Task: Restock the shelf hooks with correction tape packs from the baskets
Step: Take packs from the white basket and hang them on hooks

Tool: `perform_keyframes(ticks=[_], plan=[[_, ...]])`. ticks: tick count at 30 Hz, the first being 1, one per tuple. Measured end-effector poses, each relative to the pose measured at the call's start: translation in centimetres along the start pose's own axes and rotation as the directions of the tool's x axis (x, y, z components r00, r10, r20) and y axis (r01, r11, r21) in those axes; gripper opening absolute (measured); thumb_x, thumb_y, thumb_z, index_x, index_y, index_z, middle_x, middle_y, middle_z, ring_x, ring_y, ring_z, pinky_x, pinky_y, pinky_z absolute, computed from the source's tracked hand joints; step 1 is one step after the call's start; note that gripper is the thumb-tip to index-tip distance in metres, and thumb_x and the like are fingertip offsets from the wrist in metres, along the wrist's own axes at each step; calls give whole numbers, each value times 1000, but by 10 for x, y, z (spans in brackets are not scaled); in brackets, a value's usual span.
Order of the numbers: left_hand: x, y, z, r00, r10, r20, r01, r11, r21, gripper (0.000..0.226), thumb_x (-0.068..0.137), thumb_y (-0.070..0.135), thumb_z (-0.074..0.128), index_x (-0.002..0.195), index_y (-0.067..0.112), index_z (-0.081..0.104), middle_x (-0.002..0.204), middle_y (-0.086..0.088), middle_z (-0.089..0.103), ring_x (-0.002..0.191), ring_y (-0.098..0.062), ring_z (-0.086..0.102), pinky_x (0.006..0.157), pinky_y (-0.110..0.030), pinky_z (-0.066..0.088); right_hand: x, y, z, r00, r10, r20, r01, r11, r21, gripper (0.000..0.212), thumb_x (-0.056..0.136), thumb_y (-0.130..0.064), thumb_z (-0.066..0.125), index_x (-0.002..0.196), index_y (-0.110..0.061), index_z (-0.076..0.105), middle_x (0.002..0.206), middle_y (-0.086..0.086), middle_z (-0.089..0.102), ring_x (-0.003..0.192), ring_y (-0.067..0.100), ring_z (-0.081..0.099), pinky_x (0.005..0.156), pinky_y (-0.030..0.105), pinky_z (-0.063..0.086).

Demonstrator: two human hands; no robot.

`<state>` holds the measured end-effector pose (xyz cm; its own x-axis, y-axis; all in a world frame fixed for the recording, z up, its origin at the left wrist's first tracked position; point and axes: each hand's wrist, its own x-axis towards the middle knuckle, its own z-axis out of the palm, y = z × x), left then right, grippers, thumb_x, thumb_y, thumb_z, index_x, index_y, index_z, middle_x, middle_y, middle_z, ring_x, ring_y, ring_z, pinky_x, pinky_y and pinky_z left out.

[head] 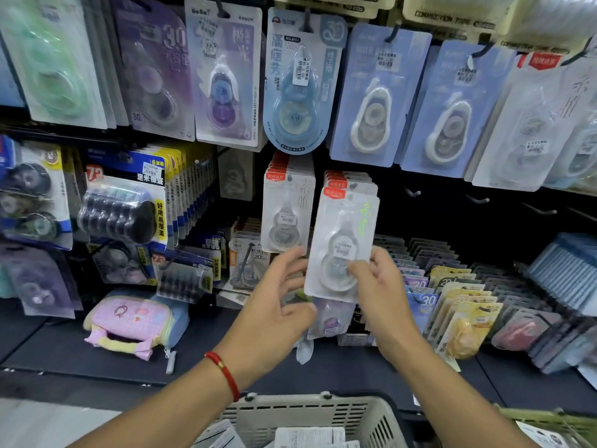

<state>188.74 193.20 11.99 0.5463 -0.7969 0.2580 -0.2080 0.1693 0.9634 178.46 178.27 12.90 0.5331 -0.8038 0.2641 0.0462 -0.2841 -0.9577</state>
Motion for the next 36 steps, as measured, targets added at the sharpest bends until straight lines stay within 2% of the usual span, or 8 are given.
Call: perform_keyframes(ticks=[5,14,19,22,26,28,31,36], plan=[[0,9,12,999,-20,34,22,998,-63,80,93,-21,55,148,35,41,153,20,48,134,12,50,113,-25,48,9,-10,-11,993,-105,-51,108,992,63,22,107,-24,59,128,-23,67,114,-5,78,102,11,75,77,22,57],[-4,10,18,998,-26,57,32,993,-114,77,89,-26,55,149,21,44,153,9,51,133,2,57,111,-25,50,10,-9,-17,991,-91,-94,98,992,75,34,93,-31,58,124,-25,68,115,-4,77,104,17,74,81,31,55],[0,13,18,998,-20,60,28,989,-148,79,87,-27,54,150,20,44,156,7,49,141,-3,51,111,-28,50,13,-13,-18,992,-104,-78,108,993,48,28,105,-28,58,132,-25,67,119,-2,77,110,20,73,96,48,59],[3,14,18,998,-11,63,23,983,-182,81,81,-21,61,149,21,47,154,8,51,140,-3,52,109,-27,52,16,-14,-16,985,-121,-122,127,991,45,24,106,-26,60,127,-25,70,111,-3,80,103,17,76,92,45,61],[15,10,10,998,7,66,-6,1000,-21,79,82,-7,64,151,27,46,151,14,52,142,-1,49,113,-29,49,23,-7,-18,985,-127,-114,104,976,-192,42,106,-38,59,146,-24,58,115,-11,75,111,13,70,94,39,55],[25,4,1,998,66,7,-65,941,331,76,91,-3,61,155,32,40,160,12,43,151,-4,35,122,-28,34,24,4,-20,974,-200,-103,120,850,-512,57,107,-39,55,159,-20,41,136,-4,61,129,19,57,104,38,46],[45,-8,-11,972,234,-34,-127,640,758,81,90,7,63,162,26,29,175,2,7,161,-16,2,130,-32,11,26,19,-12,866,-483,130,397,506,-766,53,104,-21,60,154,-13,48,154,11,47,141,30,45,115,46,42],[61,-32,-20,979,192,70,-150,440,886,106,88,20,66,167,34,-2,168,7,-38,159,-21,-27,132,-44,14,66,39,11,847,-426,317,446,246,-861,59,102,-24,59,158,-21,42,174,10,19,159,33,24,120,51,34]])
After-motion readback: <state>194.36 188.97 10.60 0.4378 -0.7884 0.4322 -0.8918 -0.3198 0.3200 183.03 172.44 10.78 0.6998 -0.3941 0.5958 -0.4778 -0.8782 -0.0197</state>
